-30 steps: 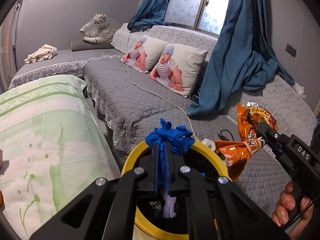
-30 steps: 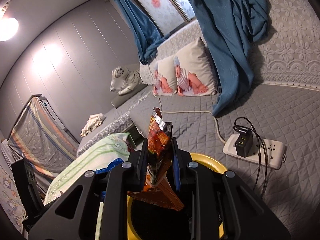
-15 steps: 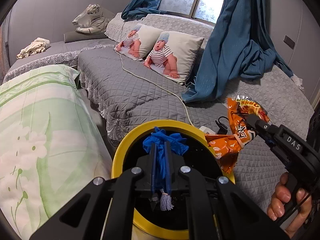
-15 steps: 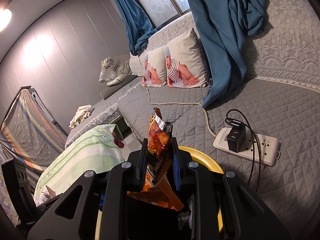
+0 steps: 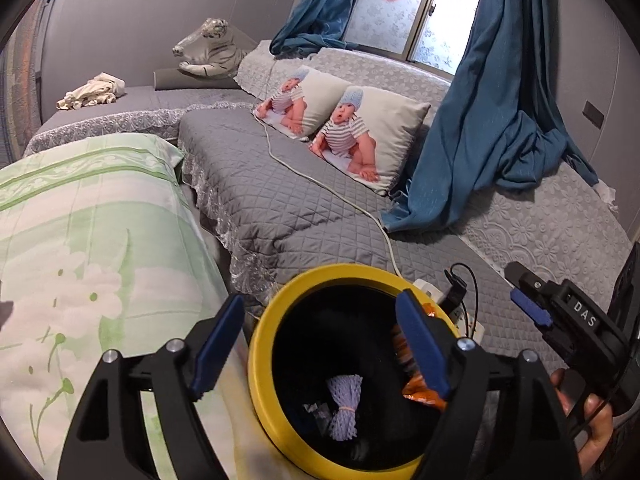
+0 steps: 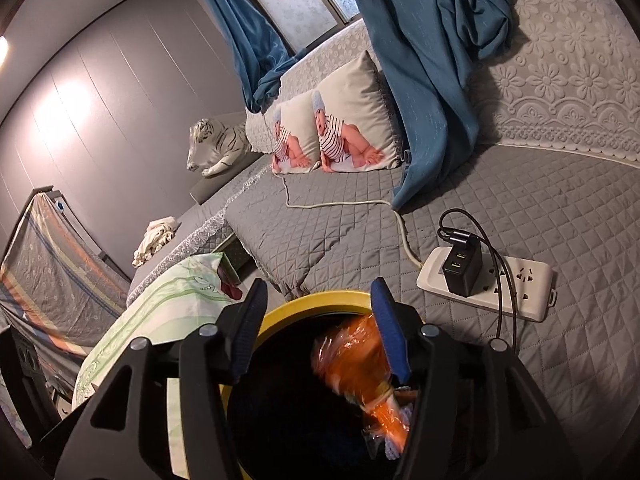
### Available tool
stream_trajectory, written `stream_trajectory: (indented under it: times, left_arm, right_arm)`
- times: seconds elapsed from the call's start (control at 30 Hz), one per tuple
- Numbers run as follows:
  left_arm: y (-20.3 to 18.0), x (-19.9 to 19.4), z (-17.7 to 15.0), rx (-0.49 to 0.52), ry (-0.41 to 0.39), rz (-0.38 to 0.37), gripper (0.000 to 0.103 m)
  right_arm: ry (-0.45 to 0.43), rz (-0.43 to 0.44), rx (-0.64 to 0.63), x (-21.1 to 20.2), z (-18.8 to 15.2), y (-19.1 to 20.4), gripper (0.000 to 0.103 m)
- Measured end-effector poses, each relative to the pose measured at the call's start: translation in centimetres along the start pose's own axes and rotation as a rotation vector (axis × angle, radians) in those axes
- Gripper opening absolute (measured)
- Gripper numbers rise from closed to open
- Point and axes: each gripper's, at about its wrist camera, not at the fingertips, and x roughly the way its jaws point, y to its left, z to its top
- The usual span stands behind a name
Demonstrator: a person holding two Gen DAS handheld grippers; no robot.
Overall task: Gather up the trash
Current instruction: 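Move both open grippers back over the bed toward the tangerines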
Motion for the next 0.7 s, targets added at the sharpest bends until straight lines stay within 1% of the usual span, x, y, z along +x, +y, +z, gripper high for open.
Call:
stream_trajectory:
  times: [0.03,0.07,0.1,0.13,0.17,0.23,0.3,0.4,0.53,0.6,0.7]
  left_arm:
    - [0.1,-0.3,0.2,-0.003,-0.015,0.008,0.082]
    - [0.3,-0.6,0.3,-0.007,-0.025,0.013,0.084]
    - [0.5,-1.0,0.5,-0.013,-0.038,0.016,0.086]
    - [0.8,-1.4,0.7,-0.017,-0.047,0.018,0.088]
    - [1.0,-1.8,0.9,-0.022,-0.061,0.024,0.089]
    - [1.6,-2.8,1.3,-0.028,-0.092,0.047,0.093]
    - [2.2,-3.8,1.7,-0.036,-0.121,0.068,0.095]
    - [3.3,-5.3,2.4,-0.051,-0.152,0.093,0.095]
    - [5.5,-8.4,3.4,-0.062,-0.22,0.154,0.095]
    - [6.9,-10.3,3.8,-0.076,-0.251,0.177,0.095]
    - [8.9,-13.0,4.0,-0.095,-0.297,0.212,0.095]
  right_arm:
    - [-0.005,0.001,0.005,-0.1,0.1,-0.1,0.058]
    - [-0.009,0.004,0.011,-0.2,0.1,-0.1,0.06]
    - [-0.015,0.007,0.018,-0.4,0.2,-0.1,0.064]
    - [-0.02,0.01,0.023,-0.6,0.3,-0.1,0.069]
    - [-0.028,0.016,0.029,-0.8,0.3,-0.1,0.071]
    - [-0.042,0.039,0.034,-1.3,0.5,0.1,0.078]
    - [-0.056,0.072,0.034,-1.7,0.7,0.4,0.083]
    - [-0.079,0.111,0.012,-2.6,0.9,1.5,0.087]
    - [-0.105,0.16,-0.041,-3.7,1.0,4.0,0.092]
    - [-0.105,0.194,-0.064,-4.0,1.1,5.4,0.094]
    - [-0.089,0.251,-0.098,-4.3,1.1,7.7,0.095]
